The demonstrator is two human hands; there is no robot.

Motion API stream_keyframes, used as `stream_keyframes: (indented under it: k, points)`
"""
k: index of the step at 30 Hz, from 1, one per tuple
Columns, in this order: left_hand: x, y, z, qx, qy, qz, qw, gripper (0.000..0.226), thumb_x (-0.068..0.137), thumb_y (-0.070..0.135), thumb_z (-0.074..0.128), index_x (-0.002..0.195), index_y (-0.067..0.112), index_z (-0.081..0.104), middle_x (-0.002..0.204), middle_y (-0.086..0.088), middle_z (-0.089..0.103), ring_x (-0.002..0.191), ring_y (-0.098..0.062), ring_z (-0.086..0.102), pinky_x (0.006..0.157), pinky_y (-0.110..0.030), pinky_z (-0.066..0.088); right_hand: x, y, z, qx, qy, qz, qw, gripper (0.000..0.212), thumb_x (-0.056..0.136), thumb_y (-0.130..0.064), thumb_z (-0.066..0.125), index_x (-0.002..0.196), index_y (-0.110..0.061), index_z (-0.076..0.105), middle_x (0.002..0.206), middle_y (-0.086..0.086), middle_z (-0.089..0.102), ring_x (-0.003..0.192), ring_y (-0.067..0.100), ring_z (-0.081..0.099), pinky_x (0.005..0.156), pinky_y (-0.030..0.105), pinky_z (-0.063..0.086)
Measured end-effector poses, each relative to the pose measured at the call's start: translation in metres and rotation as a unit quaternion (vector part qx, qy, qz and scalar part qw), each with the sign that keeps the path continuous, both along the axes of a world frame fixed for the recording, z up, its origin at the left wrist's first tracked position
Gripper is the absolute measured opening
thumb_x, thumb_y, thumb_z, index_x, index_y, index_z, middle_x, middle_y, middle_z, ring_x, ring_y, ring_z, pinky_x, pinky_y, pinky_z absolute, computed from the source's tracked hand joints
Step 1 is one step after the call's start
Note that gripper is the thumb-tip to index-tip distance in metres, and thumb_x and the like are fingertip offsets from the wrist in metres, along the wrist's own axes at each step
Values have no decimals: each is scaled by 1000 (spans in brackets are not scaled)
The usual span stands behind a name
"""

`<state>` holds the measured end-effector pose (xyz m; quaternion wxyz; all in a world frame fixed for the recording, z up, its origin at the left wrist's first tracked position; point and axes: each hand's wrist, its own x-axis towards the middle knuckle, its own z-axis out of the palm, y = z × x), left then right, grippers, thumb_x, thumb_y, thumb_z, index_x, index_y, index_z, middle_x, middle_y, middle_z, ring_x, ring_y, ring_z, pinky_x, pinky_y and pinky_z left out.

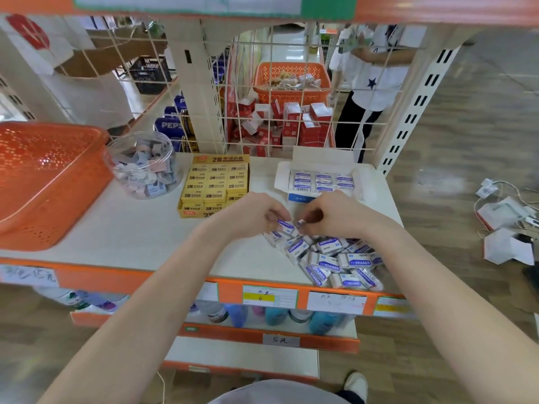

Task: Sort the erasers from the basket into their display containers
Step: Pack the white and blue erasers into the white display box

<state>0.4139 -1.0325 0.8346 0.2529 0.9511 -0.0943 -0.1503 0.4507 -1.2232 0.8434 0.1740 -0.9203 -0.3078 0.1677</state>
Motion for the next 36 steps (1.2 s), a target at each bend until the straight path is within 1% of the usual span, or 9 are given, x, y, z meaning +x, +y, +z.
stream_keyframes:
  k: [5, 10, 14, 18, 22, 25, 28, 33, 36]
  points:
    - [3, -4, 3, 18, -20, -5, 1000, 25, 87, 19, 66, 112, 21, 69, 96, 8, 65, 84, -2, 54, 61, -2, 35, 1, -6, 1, 119, 32, -54, 991, 19, 85, -18, 62, 98, -31, 69, 80, -10, 68, 68, -1, 58, 64, 9, 42]
    - [-1, -4, -1, 24, -63, 41, 997, 26, 91, 23, 61, 116, 21, 65, 98, 4, 67, 83, -7, 57, 76, -19, 44, 0, -19, 9, 170, 59, -79, 980, 26, 97, -20, 49, 117, -30, 62, 89, -16, 63, 62, -8, 60, 57, 9, 42]
    - [-5, -11, 0, 40, -94, 35, 994, 28, 89, 26, 63, 117, 22, 64, 76, 15, 51, 78, -8, 53, 68, -19, 45, 2, -24, 5, 169, 70, -92, 979, 28, 98, -17, 47, 117, -31, 62, 110, -9, 65, 80, 16, 69, 58, 17, 49]
    - [-4, -14, -2, 56, -110, 33, 992, 24, 89, 32, 63, 113, 29, 64, 93, 15, 54, 79, -3, 48, 53, -12, 30, 1, -25, 5, 180, 77, -89, 977, 26, 96, -13, 50, 111, -30, 62, 104, -8, 65, 75, 7, 67, 49, 8, 41]
    - [-3, -11, -3, 32, -88, -15, 995, 27, 90, 17, 60, 113, 30, 65, 108, 11, 57, 91, -7, 52, 75, -20, 39, 2, -28, 6, 185, 48, -94, 977, 29, 93, -13, 57, 109, -36, 61, 92, -23, 62, 49, 1, 55, 47, 10, 41]
    - [-3, -7, -3, -4, -85, -19, 996, 34, 88, 4, 58, 115, 25, 66, 117, 8, 57, 90, -7, 53, 80, -18, 40, 4, -31, 3, 197, 58, -100, 974, 30, 91, -12, 60, 109, -36, 63, 89, -23, 65, 60, 10, 63, 52, 10, 43]
    - [0, -7, -6, -27, -109, 28, 993, 35, 87, 2, 60, 115, 21, 65, 116, 7, 59, 85, -6, 59, 75, -17, 45, 5, -33, 1, 218, 76, -117, 966, 28, 88, -13, 64, 108, -31, 66, 71, -28, 63, 67, -7, 60, 62, 5, 42]
    - [-1, -5, -8, -59, -116, 109, 986, 26, 91, 13, 59, 116, 21, 61, 92, 6, 62, 81, -8, 60, 74, -19, 48, 7, -37, 1, 292, 88, -154, 940, 29, 83, -15, 70, 97, -40, 64, 86, -3, 69, 65, 4, 61, 54, 13, 44]
    - [-1, -7, -7, -60, -90, 93, 990, 30, 90, 22, 64, 119, 20, 59, 93, 6, 62, 81, -7, 59, 78, -22, 51, 9, -40, 1, 311, 95, -169, 930, 24, 85, -19, 68, 95, -40, 64, 86, -2, 72, 68, 26, 61, 63, 48, 52]
